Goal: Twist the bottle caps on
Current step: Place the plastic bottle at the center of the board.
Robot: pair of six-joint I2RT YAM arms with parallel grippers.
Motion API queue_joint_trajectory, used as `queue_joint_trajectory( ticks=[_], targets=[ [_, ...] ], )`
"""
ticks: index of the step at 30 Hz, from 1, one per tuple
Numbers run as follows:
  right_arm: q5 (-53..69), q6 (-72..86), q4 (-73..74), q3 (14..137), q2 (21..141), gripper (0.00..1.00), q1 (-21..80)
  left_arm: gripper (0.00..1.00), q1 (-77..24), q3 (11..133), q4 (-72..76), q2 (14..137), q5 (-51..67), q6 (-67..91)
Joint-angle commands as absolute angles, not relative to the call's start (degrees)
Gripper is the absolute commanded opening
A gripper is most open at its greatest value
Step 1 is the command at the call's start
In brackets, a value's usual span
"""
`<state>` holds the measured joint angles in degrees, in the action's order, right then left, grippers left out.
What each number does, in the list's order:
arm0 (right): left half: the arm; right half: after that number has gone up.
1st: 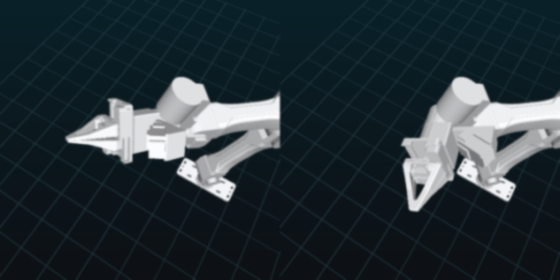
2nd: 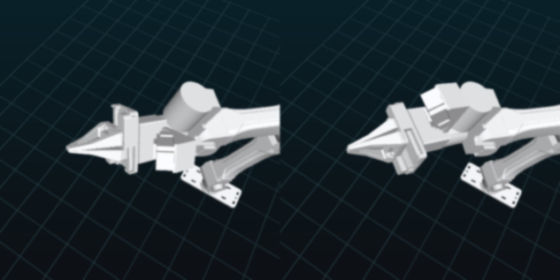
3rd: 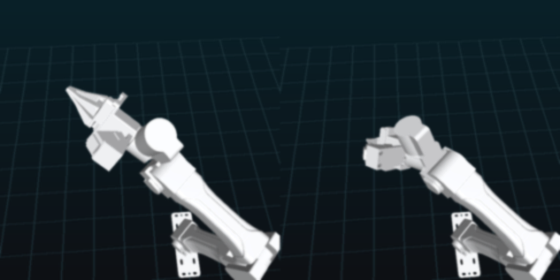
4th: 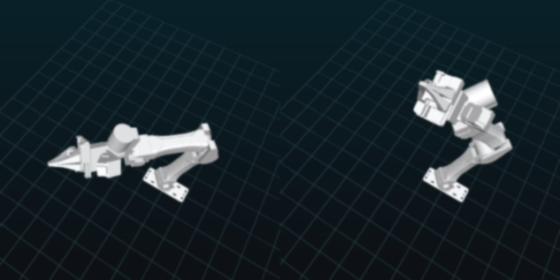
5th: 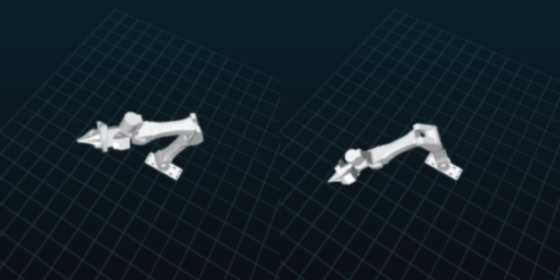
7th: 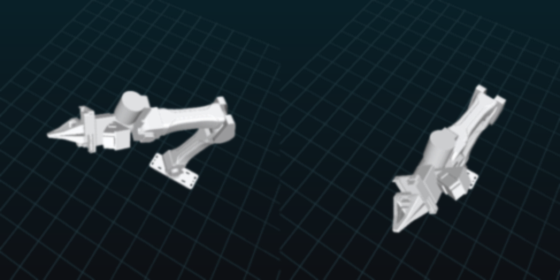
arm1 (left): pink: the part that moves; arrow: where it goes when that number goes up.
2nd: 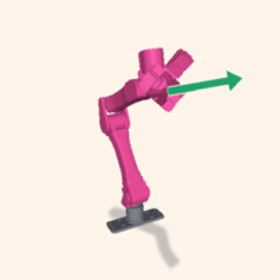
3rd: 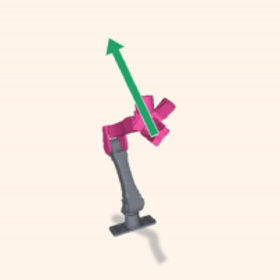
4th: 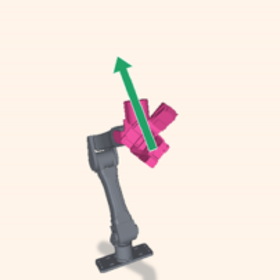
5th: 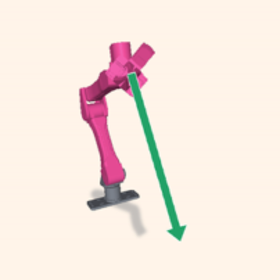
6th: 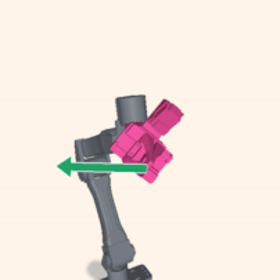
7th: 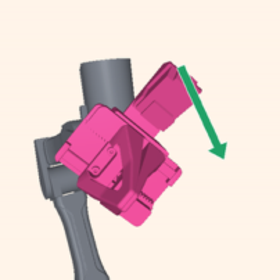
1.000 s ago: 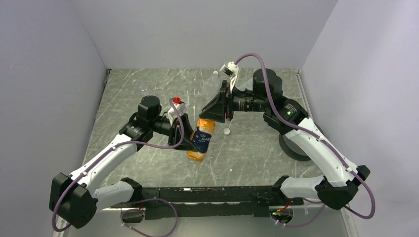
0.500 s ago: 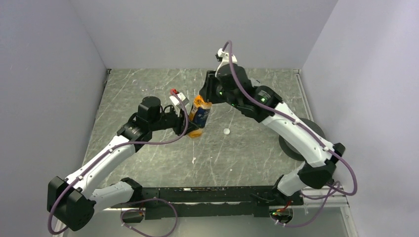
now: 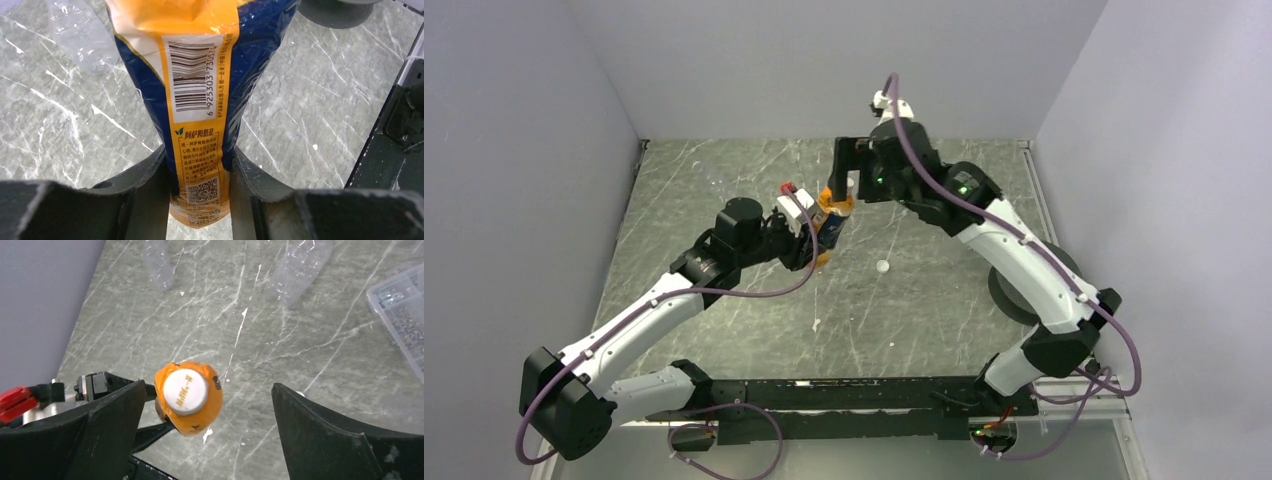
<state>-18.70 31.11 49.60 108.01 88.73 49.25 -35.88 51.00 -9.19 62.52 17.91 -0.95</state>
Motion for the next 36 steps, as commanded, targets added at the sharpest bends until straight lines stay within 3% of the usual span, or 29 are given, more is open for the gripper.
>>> queue_joint_trajectory(
  ticks=[1, 9, 16, 19, 25, 26, 27, 31, 32, 33, 36],
  targets=[
    [-7.61, 22.99, 52.52, 108.37, 83.19, 1.0, 46.09, 0.0, -36.12, 48.68, -4.67, 60.86, 21.51, -4.6],
    [5.66, 17.26, 55.83, 105.05, 83.75, 1.0, 46.06, 0.0, -36.12, 45.91, 2.32, 59.84, 28.09, -5.69],
    [2.57, 17.39, 54.84, 102.39, 84.52, 0.95, 46.62, 0.0, -36.12, 45.71, 5.83, 60.66, 33.42, -4.72],
    [1.26, 18.28, 52.87, 101.66, 84.25, 0.81, 46.59, 0.0, -36.12, 45.79, 6.08, 61.14, 34.5, -4.72],
    [-3.05, 20.59, 49.48, 99.39, 82.59, 0.42, 46.6, 0.01, -36.12, 45.79, 6.81, 62.25, 36.16, -4.33],
    [-3.46, 20.77, 49.14, 98.99, 82.29, 0.38, 46.58, 0.05, -36.12, 45.83, 6.97, 62.54, 36.08, -3.98],
    [-4.17, 20.95, 48.87, 98.7, 82.02, 0.35, 46.58, 0.15, -36.12, 45.92, 7.05, 62.77, 35.73, -3.43],
    [-8.21, 20.67, 49.66, 98.11, 81.43, 0.32, 46.14, 0.64, -36.12, 46.54, 6.86, 63.1, 31.61, -0.56],
    [-9.52, 20.66, 50.25, 97.95, 81.4, 0.32, 45.64, 0.93, -36.08, 46.88, 6.41, 63.06, 30.3, -0.38],
    [-10.58, 20.65, 50.8, 97.62, 81.32, 0.31, 44.71, 0.99, -36.04, 47.38, 5.05, 62.95, 28.85, -0.35],
    [-13.03, 20.75, 50.87, 94.4, 79.93, 0.3, 40.87, 1.0, -35.96, 49.21, 1.53, 62.48, 24.16, -0.35]
  ],
)
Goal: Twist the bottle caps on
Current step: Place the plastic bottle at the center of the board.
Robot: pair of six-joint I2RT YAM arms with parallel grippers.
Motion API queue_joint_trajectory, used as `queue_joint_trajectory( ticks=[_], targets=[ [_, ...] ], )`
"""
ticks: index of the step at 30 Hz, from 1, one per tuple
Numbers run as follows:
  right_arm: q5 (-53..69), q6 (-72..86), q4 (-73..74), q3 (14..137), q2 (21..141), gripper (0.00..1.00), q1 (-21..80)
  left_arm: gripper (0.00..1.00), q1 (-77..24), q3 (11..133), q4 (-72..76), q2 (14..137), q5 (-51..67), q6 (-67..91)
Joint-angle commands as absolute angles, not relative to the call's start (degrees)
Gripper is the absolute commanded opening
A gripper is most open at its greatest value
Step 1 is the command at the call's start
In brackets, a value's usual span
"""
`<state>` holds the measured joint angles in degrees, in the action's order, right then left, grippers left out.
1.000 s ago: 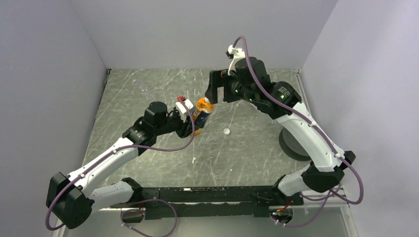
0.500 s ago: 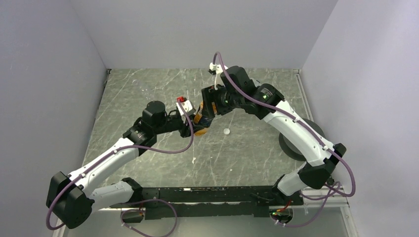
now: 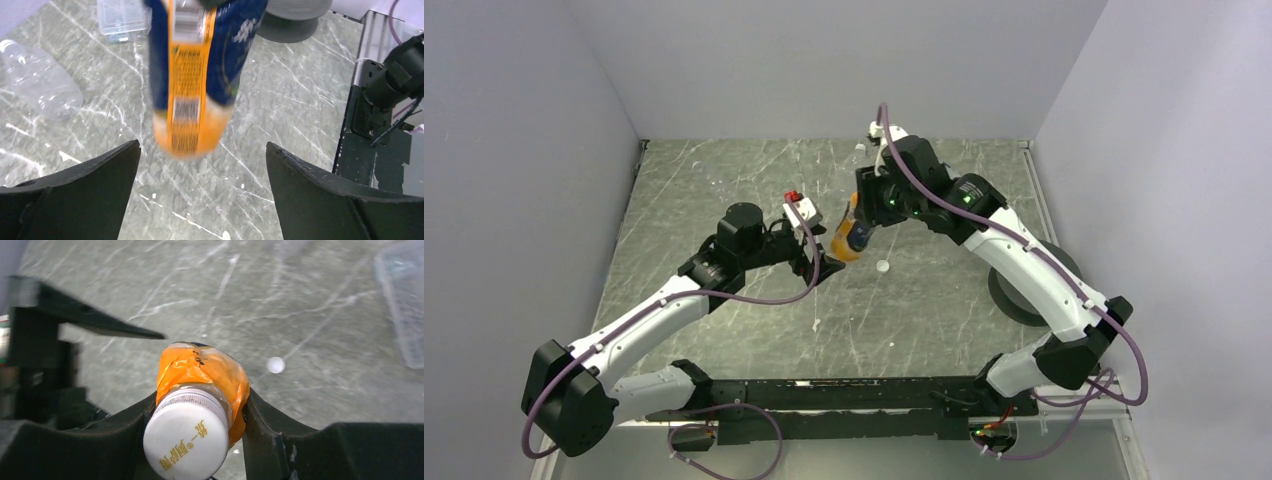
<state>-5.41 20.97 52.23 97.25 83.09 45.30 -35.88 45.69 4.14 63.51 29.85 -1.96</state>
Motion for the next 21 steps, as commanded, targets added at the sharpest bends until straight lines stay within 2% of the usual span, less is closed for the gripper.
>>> queue_joint_trajectory(
  ticks=[1, 8, 21],
  targets=[
    [-13.53, 20.74, 50.25, 92.88, 79.24, 0.29, 39.32, 1.0, -35.9, 49.84, 0.44, 62.31, 22.14, -0.35],
    [-21.28, 19.97, 43.4, 83.69, 77.69, 0.29, 32.87, 0.99, -34.33, 53.31, -7.02, 60.12, 13.61, 2.7],
    [-22.5, 15.96, 23.98, 71.92, 82.39, 0.29, 25.77, 0.99, -26.61, 57.07, -15.0, 62.29, 15.02, 13.52]
  ],
)
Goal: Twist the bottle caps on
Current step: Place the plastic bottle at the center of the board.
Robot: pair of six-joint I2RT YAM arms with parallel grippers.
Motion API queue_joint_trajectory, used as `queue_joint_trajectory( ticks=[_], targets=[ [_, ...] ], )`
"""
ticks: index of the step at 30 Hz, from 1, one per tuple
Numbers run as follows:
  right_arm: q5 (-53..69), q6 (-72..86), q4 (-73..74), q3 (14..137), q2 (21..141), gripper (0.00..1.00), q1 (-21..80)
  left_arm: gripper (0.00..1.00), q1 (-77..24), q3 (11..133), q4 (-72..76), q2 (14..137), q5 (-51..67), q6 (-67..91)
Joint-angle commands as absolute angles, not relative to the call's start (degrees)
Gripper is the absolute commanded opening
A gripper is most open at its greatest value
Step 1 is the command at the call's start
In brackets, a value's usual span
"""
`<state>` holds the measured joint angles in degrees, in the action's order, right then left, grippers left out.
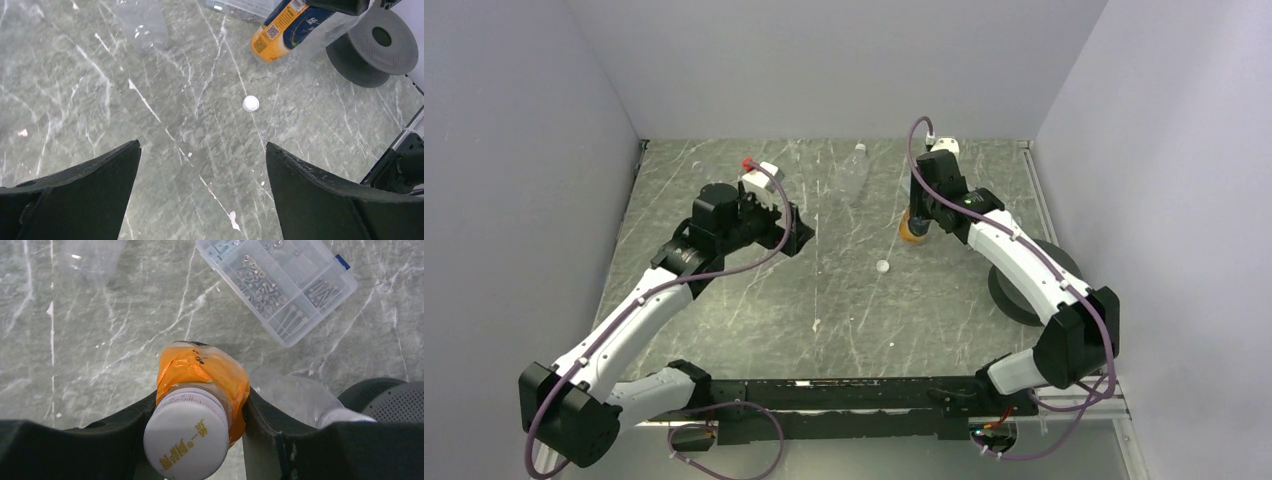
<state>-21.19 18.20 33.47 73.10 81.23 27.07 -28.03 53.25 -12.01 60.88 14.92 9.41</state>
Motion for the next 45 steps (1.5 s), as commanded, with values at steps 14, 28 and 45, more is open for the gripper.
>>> queue_joint_trajectory(
  ticks=[14, 28, 45],
  targets=[
    [-19.58, 15.49, 22.79, 71.32, 88.23, 0.34, 23.27, 0.99, -26.19, 60.02, -18.91, 64.76, 13.35, 12.23],
    [-18.46, 15.9, 22.59, 70.0, 89.05, 0.66, 22.51, 1.0, -26.17, 60.28, -19.6, 65.48, 14.21, 11.4],
    [-16.92, 17.7, 24.35, 71.07, 87.49, 0.81, 22.59, 1.0, -26.19, 60.29, -19.18, 66.67, 14.85, 11.57]
  ],
)
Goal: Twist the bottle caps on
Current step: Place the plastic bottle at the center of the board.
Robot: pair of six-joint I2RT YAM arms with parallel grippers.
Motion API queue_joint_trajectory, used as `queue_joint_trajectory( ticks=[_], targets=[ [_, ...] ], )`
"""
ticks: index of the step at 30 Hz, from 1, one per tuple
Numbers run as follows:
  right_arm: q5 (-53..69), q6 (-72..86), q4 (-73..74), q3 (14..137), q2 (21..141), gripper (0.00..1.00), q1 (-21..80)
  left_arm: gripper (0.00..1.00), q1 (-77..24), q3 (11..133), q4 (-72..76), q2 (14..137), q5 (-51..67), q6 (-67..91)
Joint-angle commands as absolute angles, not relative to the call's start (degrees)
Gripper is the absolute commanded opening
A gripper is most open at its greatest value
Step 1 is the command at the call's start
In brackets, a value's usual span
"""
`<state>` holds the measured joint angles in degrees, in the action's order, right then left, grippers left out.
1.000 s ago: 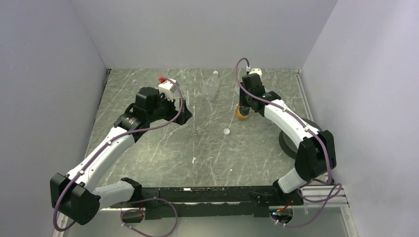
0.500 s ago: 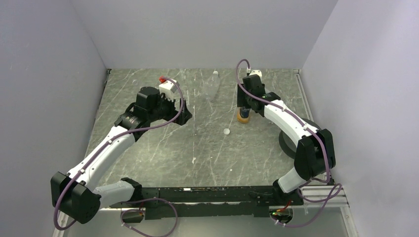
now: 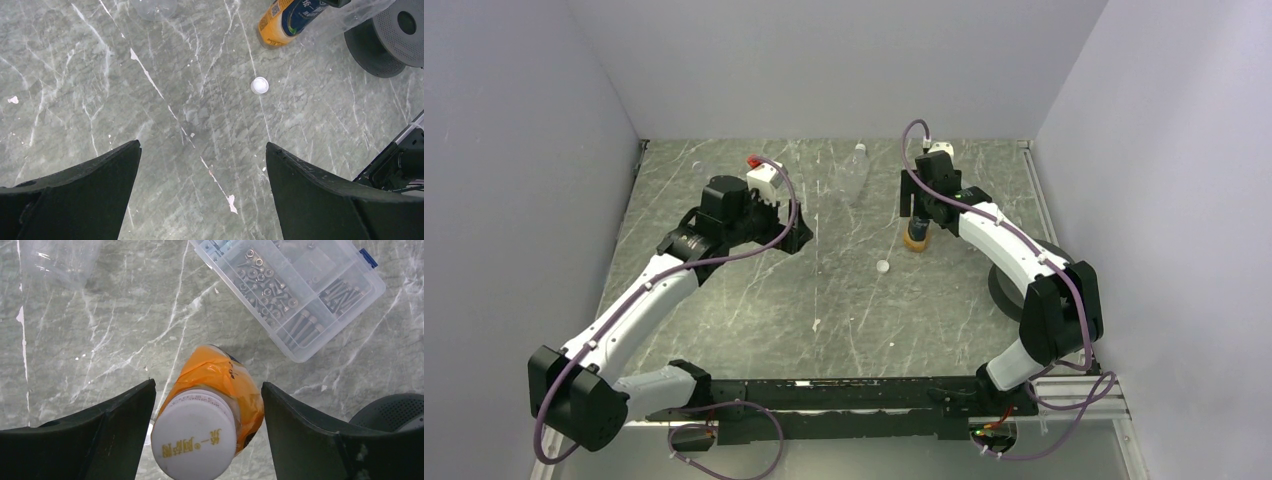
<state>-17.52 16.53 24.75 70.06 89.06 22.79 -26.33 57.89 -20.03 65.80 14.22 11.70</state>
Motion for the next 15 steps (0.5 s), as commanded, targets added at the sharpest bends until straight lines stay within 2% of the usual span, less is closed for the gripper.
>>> queue_joint_trajectory(
  ticks=[1, 12, 15],
  targets=[
    [-16.88, 17.87, 24.68, 71.43, 87.28, 0.82, 22.58, 1.0, -26.19, 60.36, -19.16, 66.8, 14.85, 11.63],
    [-16.07, 19.91, 29.82, 75.48, 84.77, 0.99, 22.58, 1.0, -26.19, 62.75, -18.38, 70.39, 12.02, 12.63],
    [-15.67, 20.21, 31.12, 77.18, 83.49, 1.0, 22.59, 1.0, -26.19, 64.77, -17.39, 73.75, 9.81, 12.35]
  ],
)
